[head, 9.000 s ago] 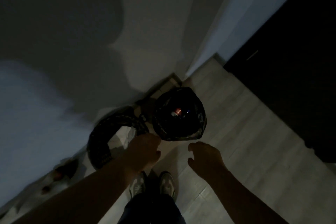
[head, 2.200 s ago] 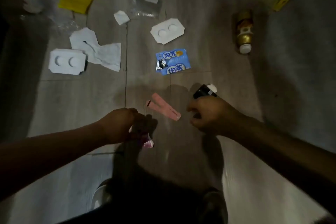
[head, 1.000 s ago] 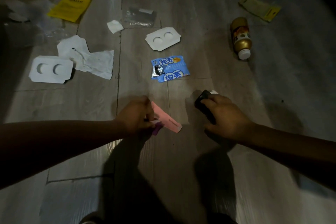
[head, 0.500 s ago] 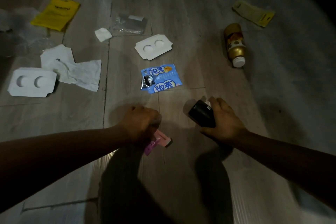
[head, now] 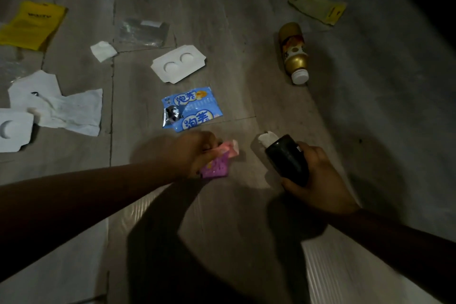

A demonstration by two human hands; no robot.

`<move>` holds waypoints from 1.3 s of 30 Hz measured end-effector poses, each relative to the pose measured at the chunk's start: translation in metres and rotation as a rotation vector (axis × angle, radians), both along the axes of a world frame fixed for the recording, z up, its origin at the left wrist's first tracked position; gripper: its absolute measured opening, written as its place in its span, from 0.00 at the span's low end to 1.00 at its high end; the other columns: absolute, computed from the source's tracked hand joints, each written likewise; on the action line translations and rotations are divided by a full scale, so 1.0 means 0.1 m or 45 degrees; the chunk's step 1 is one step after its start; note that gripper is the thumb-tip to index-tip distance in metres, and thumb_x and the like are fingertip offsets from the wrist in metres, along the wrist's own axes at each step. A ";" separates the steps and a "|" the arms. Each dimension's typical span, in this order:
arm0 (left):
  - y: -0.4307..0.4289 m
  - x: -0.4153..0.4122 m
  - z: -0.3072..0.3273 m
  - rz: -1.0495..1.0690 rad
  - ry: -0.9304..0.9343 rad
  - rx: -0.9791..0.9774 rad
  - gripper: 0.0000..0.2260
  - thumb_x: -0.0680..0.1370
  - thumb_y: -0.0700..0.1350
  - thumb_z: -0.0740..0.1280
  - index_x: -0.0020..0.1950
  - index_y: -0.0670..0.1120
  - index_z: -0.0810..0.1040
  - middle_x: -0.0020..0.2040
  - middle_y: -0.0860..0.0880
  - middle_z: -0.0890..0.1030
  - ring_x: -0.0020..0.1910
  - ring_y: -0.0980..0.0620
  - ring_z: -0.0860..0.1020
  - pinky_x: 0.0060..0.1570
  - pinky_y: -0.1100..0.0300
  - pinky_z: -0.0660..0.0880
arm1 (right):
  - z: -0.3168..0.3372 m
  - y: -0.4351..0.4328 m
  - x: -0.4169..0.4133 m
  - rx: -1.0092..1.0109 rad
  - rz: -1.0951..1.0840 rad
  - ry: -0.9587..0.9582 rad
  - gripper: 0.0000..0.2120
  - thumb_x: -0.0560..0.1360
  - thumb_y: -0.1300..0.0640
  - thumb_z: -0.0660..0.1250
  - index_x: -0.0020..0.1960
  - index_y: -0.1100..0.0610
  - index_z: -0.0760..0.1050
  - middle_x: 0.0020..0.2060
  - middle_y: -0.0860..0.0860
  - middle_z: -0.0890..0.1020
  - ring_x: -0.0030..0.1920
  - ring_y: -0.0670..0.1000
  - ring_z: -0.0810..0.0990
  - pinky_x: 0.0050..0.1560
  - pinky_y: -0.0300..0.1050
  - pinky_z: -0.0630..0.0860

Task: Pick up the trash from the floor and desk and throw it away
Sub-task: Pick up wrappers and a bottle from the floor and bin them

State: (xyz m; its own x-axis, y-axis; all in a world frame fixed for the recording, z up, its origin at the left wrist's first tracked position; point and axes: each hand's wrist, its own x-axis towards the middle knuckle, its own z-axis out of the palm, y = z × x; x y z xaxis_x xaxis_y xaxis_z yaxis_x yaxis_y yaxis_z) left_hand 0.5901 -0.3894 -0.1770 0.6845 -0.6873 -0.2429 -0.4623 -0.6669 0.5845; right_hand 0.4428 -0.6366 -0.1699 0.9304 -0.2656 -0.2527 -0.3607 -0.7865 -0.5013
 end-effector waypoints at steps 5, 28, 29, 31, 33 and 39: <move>-0.67 0.13 -0.13 -0.023 0.005 -0.079 0.07 0.76 0.51 0.67 0.44 0.48 0.80 0.47 0.48 0.79 0.45 0.51 0.78 0.47 0.55 0.76 | 0.07 -0.23 -0.12 0.027 -0.163 0.051 0.39 0.67 0.53 0.76 0.72 0.48 0.60 0.65 0.49 0.69 0.62 0.51 0.73 0.63 0.48 0.71; -0.23 0.69 -0.04 0.306 -0.135 0.188 0.09 0.74 0.44 0.69 0.53 0.45 0.81 0.50 0.44 0.82 0.51 0.44 0.79 0.50 0.53 0.76 | 0.08 -0.08 0.15 0.065 -0.070 -0.001 0.38 0.67 0.51 0.75 0.72 0.48 0.61 0.63 0.47 0.71 0.58 0.47 0.72 0.60 0.43 0.71; -0.14 0.77 -0.06 0.305 -0.176 0.249 0.11 0.74 0.47 0.70 0.55 0.45 0.81 0.54 0.42 0.80 0.55 0.43 0.77 0.55 0.51 0.74 | 0.09 -0.03 0.21 0.073 -0.050 -0.016 0.37 0.67 0.51 0.75 0.71 0.47 0.61 0.62 0.47 0.71 0.57 0.46 0.72 0.59 0.41 0.71; -0.04 0.87 -0.12 0.264 -0.261 0.373 0.14 0.74 0.52 0.69 0.57 0.50 0.81 0.66 0.40 0.71 0.67 0.41 0.67 0.65 0.47 0.67 | 0.09 0.08 0.30 0.094 -0.010 -0.058 0.35 0.67 0.51 0.75 0.70 0.47 0.62 0.58 0.46 0.72 0.54 0.45 0.72 0.54 0.39 0.70; -0.01 0.95 -0.15 0.249 -0.210 0.458 0.15 0.75 0.54 0.67 0.60 0.54 0.79 0.74 0.41 0.62 0.74 0.40 0.56 0.71 0.45 0.59 | 0.08 0.17 0.37 0.102 0.022 -0.090 0.35 0.67 0.51 0.74 0.69 0.46 0.62 0.56 0.46 0.72 0.52 0.45 0.72 0.53 0.38 0.70; -0.06 1.03 -0.20 0.304 -0.247 0.363 0.15 0.74 0.53 0.68 0.56 0.47 0.78 0.58 0.41 0.74 0.56 0.41 0.74 0.55 0.50 0.73 | 0.04 0.30 0.51 0.124 0.049 -0.103 0.35 0.66 0.50 0.74 0.70 0.46 0.63 0.55 0.45 0.72 0.53 0.45 0.73 0.52 0.38 0.71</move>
